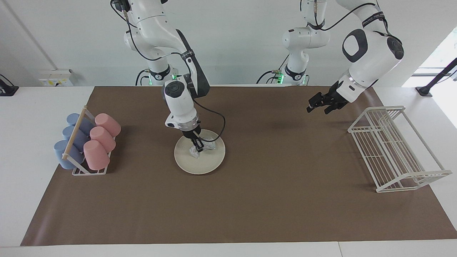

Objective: Wipe plate with sponge
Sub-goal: 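Lift the plate again with the right gripper toward the left gripper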

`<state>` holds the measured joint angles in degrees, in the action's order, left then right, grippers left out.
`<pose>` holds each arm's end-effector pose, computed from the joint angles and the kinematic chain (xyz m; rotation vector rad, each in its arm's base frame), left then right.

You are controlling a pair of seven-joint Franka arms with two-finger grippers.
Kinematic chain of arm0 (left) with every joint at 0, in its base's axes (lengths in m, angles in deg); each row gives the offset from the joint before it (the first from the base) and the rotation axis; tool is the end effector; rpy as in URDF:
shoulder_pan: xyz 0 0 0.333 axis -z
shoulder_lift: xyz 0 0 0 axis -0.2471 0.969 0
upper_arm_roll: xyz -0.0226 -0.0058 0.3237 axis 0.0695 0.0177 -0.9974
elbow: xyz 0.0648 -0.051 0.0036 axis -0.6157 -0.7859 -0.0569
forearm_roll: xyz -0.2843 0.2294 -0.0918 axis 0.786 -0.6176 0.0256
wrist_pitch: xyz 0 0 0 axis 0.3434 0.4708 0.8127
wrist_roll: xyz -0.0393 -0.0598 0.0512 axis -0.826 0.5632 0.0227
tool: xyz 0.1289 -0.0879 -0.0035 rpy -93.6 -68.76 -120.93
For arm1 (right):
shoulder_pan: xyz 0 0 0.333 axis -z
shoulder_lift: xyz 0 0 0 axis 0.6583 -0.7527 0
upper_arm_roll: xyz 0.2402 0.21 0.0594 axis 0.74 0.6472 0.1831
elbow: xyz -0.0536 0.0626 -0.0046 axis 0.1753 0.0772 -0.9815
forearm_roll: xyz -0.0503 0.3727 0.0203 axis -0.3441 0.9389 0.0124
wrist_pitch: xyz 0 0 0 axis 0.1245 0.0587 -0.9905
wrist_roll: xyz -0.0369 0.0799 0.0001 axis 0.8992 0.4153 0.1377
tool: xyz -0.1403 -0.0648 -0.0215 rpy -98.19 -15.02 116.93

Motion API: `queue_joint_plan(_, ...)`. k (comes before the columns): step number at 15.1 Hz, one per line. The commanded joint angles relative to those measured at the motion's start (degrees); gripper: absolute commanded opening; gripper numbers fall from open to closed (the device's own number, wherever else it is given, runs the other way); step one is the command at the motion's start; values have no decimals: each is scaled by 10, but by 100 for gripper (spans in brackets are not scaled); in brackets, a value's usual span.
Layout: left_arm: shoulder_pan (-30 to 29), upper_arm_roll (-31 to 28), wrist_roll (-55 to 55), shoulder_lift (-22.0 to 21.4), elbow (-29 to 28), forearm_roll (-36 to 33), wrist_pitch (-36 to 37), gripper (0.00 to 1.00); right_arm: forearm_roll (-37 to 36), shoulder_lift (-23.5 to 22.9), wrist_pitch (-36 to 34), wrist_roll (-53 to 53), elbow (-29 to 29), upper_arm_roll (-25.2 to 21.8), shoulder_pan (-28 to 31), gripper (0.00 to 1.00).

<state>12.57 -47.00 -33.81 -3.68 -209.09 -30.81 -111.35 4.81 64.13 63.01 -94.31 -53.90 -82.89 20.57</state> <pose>0.4802 -0.0755 0.4446 2.8184 0.0633 -0.1530 0.5320 0.2424 0.2660 -2.5314 1.5033 -0.0406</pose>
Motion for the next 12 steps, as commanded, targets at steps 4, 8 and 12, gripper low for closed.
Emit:
queue_joint_plan(4,7,-2,11,-6,-9,-12,-8,100,12,1,-69,-112,71,4,3,0)
queue_joint_plan(8,8,2,25,-6,-7,-1,-5,100,11,54,-203,-203,144,12,2,0)
queue_joint_plan(12,9,2,27,-6,-8,141,0,100,10,91,-224,-355,166,67,1,0)
